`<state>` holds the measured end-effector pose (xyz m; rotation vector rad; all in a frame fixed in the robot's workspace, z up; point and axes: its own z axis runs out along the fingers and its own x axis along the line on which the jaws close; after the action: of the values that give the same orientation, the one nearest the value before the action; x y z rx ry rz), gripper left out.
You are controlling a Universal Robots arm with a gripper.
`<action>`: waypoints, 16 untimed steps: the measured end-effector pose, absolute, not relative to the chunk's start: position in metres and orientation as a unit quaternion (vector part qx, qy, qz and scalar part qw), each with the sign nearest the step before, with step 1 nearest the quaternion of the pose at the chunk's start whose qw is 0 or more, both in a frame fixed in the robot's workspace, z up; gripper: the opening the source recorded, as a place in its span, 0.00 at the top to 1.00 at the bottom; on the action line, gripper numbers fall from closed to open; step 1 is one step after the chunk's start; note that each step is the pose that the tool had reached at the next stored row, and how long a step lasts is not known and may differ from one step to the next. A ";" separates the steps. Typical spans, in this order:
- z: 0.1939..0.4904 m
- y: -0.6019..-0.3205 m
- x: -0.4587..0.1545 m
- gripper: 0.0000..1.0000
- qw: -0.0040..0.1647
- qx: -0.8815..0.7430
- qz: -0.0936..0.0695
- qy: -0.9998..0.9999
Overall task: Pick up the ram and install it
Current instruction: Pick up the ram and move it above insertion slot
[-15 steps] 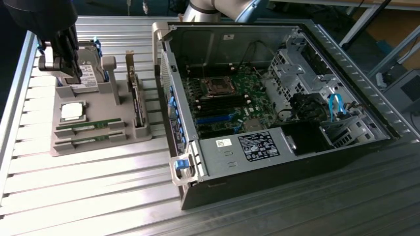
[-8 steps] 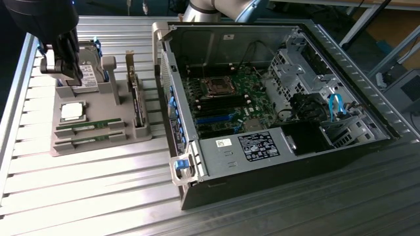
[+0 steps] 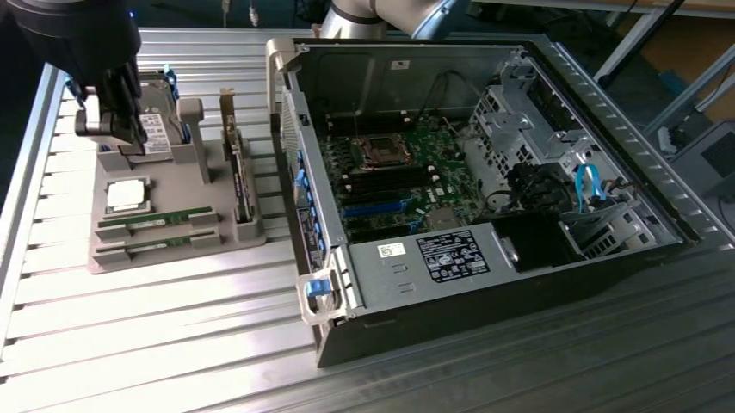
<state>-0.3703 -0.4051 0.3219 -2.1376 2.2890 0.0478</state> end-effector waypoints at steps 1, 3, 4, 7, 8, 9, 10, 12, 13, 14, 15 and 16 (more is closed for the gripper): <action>0.320 -0.405 -0.370 0.76 0.005 -0.682 0.015 0.731; 0.317 -0.405 -0.370 0.76 0.005 -0.682 0.015 0.731; 0.316 -0.405 -0.370 0.76 0.005 -0.682 0.015 0.731; 0.313 -0.405 -0.370 0.76 0.005 -0.682 0.015 0.731; 0.312 -0.405 -0.370 0.76 0.005 -0.682 0.015 0.731; 0.311 -0.405 -0.370 0.76 0.005 -0.682 0.015 0.731; 0.310 -0.405 -0.370 0.76 0.005 -0.682 0.015 0.731; 0.308 -0.405 -0.370 0.76 0.005 -0.682 0.015 0.731; 0.307 -0.405 -0.370 0.76 0.005 -0.682 0.015 0.731; 0.305 -0.405 -0.370 0.76 0.005 -0.682 0.015 0.731; 0.304 -0.405 -0.370 0.76 0.005 -0.682 0.015 0.731; 0.303 -0.405 -0.370 0.76 0.005 -0.682 0.015 0.731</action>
<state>-0.3703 -0.4051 0.3031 -2.1377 2.2890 0.0479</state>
